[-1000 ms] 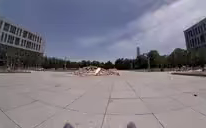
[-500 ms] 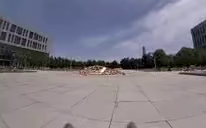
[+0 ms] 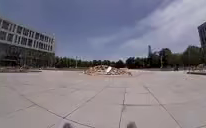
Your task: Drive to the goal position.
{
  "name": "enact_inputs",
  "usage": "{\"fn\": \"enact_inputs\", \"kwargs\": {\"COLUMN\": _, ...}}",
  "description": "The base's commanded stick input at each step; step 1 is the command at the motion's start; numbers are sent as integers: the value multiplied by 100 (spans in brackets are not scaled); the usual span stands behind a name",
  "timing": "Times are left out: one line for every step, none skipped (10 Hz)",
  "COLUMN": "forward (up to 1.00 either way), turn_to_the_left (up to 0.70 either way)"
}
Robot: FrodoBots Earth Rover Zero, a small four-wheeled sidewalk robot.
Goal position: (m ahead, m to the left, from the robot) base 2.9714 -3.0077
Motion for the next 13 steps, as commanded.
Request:
{"fn": "enact_inputs", "kwargs": {"forward": 45, "turn_to_the_left": 19}}
{"fn": "enact_inputs", "kwargs": {"forward": 45, "turn_to_the_left": 21}}
{"fn": "enact_inputs", "kwargs": {"forward": 45, "turn_to_the_left": 24}}
{"fn": "enact_inputs", "kwargs": {"forward": 45, "turn_to_the_left": 27}}
{"fn": "enact_inputs", "kwargs": {"forward": 45, "turn_to_the_left": 24}}
{"fn": "enact_inputs", "kwargs": {"forward": 45, "turn_to_the_left": 21}}
{"fn": "enact_inputs", "kwargs": {"forward": 45, "turn_to_the_left": 23}}
{"fn": "enact_inputs", "kwargs": {"forward": 45, "turn_to_the_left": 27}}
{"fn": "enact_inputs", "kwargs": {"forward": 45, "turn_to_the_left": 23}}
{"fn": "enact_inputs", "kwargs": {"forward": 45, "turn_to_the_left": 0}}
{"fn": "enact_inputs", "kwargs": {"forward": 45, "turn_to_the_left": 0}}
{"fn": "enact_inputs", "kwargs": {"forward": 45, "turn_to_the_left": 0}}
{"fn": "enact_inputs", "kwargs": {"forward": 45, "turn_to_the_left": 0}}
